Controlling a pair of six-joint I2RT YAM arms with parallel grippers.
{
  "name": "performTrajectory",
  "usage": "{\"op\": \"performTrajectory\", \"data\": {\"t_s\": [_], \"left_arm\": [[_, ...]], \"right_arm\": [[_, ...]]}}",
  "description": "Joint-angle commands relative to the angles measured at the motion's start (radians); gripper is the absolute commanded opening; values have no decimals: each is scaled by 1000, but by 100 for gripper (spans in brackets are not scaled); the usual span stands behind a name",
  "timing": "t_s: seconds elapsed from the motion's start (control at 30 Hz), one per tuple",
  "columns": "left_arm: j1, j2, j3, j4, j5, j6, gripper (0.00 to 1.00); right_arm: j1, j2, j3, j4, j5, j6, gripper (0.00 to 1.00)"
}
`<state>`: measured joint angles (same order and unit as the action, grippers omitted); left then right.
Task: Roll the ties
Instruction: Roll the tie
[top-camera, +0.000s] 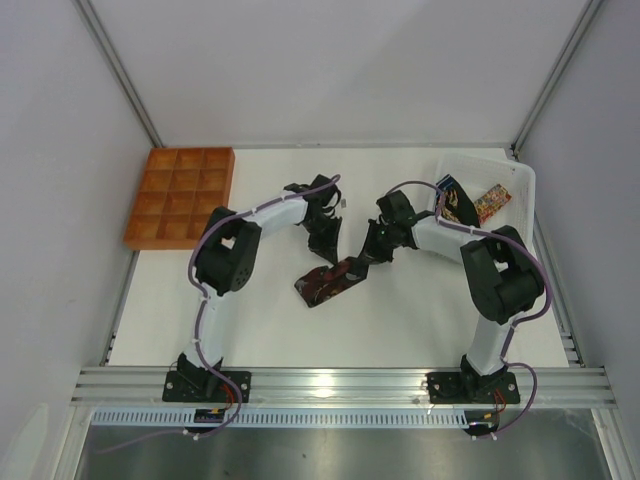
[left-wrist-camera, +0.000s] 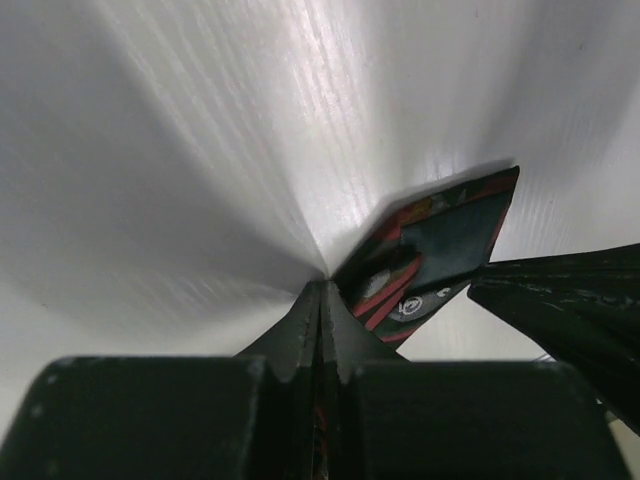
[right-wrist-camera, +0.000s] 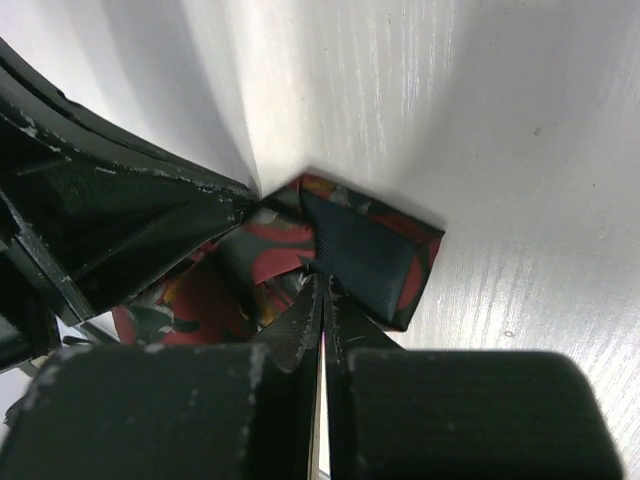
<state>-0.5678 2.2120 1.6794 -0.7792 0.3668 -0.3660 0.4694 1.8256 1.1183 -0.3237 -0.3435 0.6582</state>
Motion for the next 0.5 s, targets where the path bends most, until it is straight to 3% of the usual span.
{"op": "performTrajectory", "data": {"t_s": [0.0,0.07,0.13,0.17,0.3,0.47], "left_arm": [[29,-92,-20,-6,-66,-5,5],[46,-132,-11,-18,-112,-7,6],[72,-199,9,-40,-192,-8,18],[81,-222,14,-51,-212,-7,29],[143,-354,-10,-49,-265,-27,45],[180,-536,-142,-23,-232,-74,40]], "right_arm": [[0,-26,3,5,-9,-2,0],[-2,-46,8,-8,-8,-23,0],[-2,-63,24,-14,-14,-40,0],[0,-66,32,-21,-21,-61,0],[0,-72,83,-20,-136,-92,4],[18,-62,144,78,-356,-85,7]]}}
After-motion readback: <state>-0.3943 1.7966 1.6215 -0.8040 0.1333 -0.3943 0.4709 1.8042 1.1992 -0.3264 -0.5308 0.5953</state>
